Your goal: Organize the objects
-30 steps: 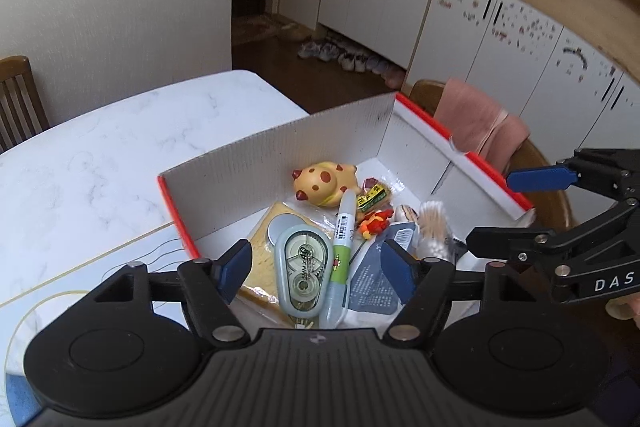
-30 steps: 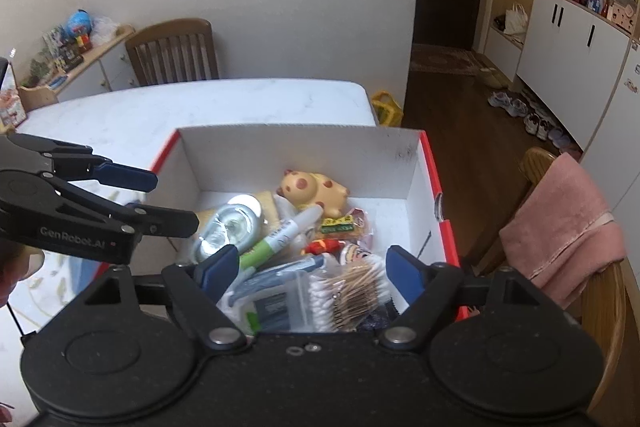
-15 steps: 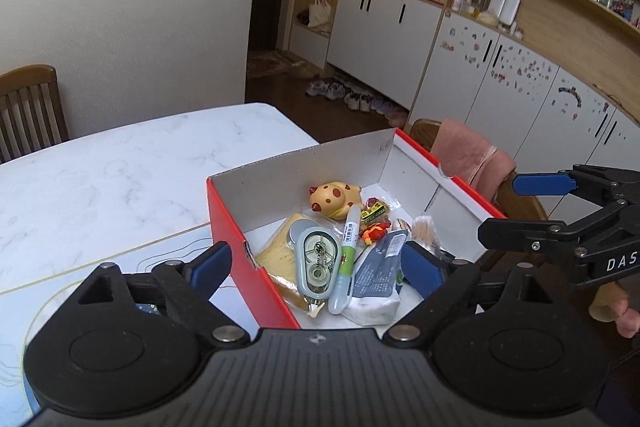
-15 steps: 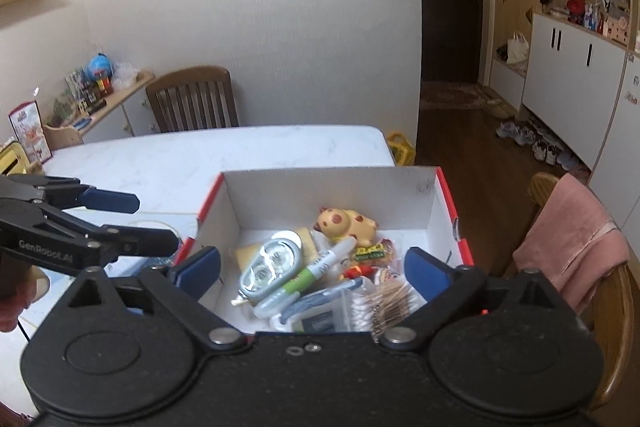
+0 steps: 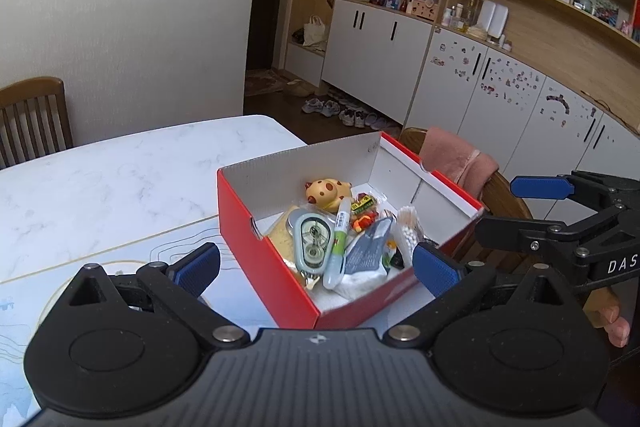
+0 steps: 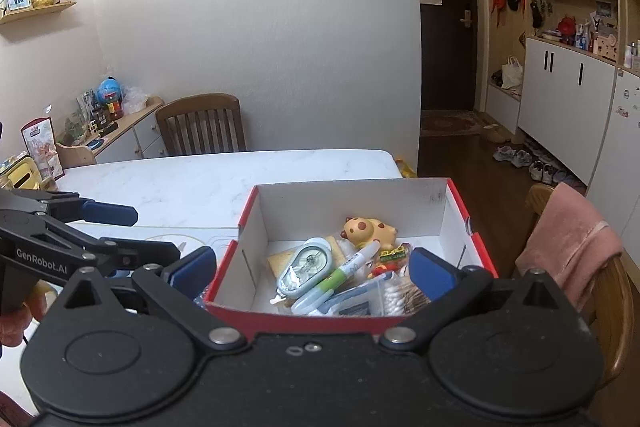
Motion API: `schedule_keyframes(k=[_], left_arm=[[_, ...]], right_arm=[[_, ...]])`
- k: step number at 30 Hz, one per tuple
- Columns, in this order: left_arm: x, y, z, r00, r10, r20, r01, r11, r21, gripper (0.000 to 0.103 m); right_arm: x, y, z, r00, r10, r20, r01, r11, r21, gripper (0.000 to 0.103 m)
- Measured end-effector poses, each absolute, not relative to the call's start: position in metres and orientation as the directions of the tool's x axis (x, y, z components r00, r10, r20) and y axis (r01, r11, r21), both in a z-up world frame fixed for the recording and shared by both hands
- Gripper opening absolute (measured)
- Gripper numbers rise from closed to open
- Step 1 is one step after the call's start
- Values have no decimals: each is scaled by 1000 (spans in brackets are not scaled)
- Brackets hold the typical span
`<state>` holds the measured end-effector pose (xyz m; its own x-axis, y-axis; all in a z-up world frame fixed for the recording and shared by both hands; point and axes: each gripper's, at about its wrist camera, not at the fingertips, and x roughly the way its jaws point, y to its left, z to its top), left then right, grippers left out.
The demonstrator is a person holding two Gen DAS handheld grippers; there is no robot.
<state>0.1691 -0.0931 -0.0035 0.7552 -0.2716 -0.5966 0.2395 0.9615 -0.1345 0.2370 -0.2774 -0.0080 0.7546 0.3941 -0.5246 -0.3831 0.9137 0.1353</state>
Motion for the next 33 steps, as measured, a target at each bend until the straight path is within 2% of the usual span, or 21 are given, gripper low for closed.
schedule_keyframes(k=[15,33], left_arm=[[141,-97,-3,777,-302,-552,284,951,-120,103],[134,-102,-2,778,-318,-542,307,945,-115,103]], right_arm=[[208,-275,-7,780,362,-511,-331,931,154,103],[203,-276,-8,774,354,-525,-313,935,169,103]])
